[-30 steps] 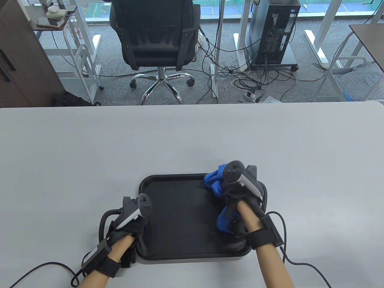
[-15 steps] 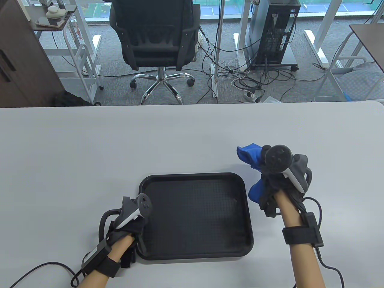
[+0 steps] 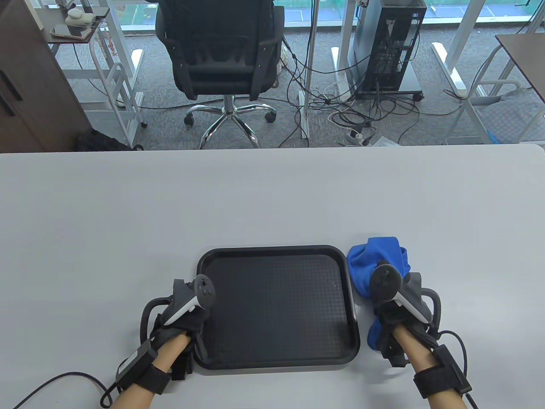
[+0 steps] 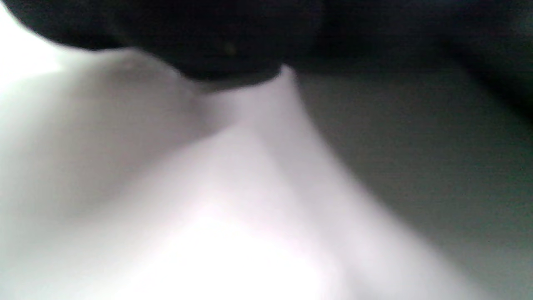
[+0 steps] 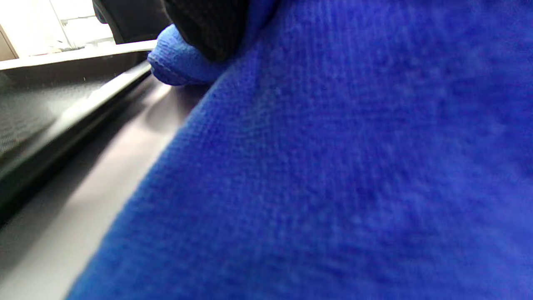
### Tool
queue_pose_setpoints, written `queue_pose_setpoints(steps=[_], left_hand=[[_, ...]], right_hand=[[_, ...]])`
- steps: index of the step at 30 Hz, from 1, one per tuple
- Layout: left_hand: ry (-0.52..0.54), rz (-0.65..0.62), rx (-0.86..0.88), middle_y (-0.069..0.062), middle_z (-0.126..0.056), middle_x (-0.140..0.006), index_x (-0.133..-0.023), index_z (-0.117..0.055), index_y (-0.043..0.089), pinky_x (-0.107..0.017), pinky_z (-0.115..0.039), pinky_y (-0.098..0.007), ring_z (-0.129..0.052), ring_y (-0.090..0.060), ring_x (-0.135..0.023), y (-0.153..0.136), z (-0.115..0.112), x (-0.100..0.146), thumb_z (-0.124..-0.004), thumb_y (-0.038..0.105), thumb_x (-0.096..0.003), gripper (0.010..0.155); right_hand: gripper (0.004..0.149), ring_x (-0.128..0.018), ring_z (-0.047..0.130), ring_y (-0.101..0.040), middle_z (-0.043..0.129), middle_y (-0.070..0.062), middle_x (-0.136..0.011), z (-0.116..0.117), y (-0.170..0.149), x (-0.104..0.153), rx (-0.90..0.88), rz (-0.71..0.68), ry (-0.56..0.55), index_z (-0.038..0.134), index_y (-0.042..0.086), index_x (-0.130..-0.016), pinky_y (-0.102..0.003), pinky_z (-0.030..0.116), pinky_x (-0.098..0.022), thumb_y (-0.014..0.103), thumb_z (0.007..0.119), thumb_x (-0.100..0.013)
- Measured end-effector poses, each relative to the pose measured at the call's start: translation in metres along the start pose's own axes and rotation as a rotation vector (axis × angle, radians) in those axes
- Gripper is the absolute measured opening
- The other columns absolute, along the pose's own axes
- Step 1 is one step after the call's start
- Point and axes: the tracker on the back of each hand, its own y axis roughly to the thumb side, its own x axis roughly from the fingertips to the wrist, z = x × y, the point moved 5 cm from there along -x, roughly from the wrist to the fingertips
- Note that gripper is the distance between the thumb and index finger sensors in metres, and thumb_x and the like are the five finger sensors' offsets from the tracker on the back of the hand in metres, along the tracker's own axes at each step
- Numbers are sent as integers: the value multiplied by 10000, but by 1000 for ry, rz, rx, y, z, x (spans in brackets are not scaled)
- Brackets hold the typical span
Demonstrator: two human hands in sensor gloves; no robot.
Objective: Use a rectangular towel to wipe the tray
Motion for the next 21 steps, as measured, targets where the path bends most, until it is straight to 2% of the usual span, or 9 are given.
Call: queue_pose_setpoints(steps=[6,10,14,16,19,21], left_hand=[[3,-4,25,77,-942,-225,-1025,-263,-53,-227,-866,-473,-1014,-151,-121,-3,1,-1,-463,448,-553,717],[0,10,90,43,-1003,-334,-1053,-319,-7,-303,-859,-503,-1059,-203,-241,-14,13,3,-510,482,-539,735],[118,27,201,-75,-1041,-577,-1071,-295,20,-437,-807,-573,-1076,-332,-495,-35,44,14,-530,477,-535,742],[218,29,235,-155,-995,-729,-1096,-262,94,-513,-745,-623,-1017,-413,-645,-42,62,24,-540,470,-537,729],[351,-6,202,-182,-710,-1084,-1110,-197,221,-639,-581,-702,-779,-466,-965,-39,88,45,-543,483,-536,720],[406,-40,205,-153,-517,-1190,-1113,-178,256,-679,-461,-746,-628,-465,-1067,-32,100,59,-543,491,-536,722]], right_hand=[[752,-731,684,-501,521,-309,-898,10,-5,-6,-36,11,69,268,37,-990,-485,721,-533,199,782,-465],[816,-805,601,-553,418,-321,-961,-8,-9,1,-142,8,56,209,51,-994,-538,667,-571,305,782,-472],[824,-846,539,-583,372,-328,-988,-40,-7,12,-272,-38,-25,237,45,-1007,-584,621,-598,344,787,-470],[813,-864,508,-592,355,-331,-996,-55,2,19,-317,-79,-55,271,29,-1017,-606,593,-612,339,790,-473],[809,-885,467,-596,338,-337,-1004,-78,27,37,-313,-168,-91,296,15,-1030,-635,550,-631,345,789,-479],[799,-897,447,-594,328,-335,-1011,-88,48,47,-294,-228,-123,317,15,-1038,-646,528,-640,357,782,-485]])
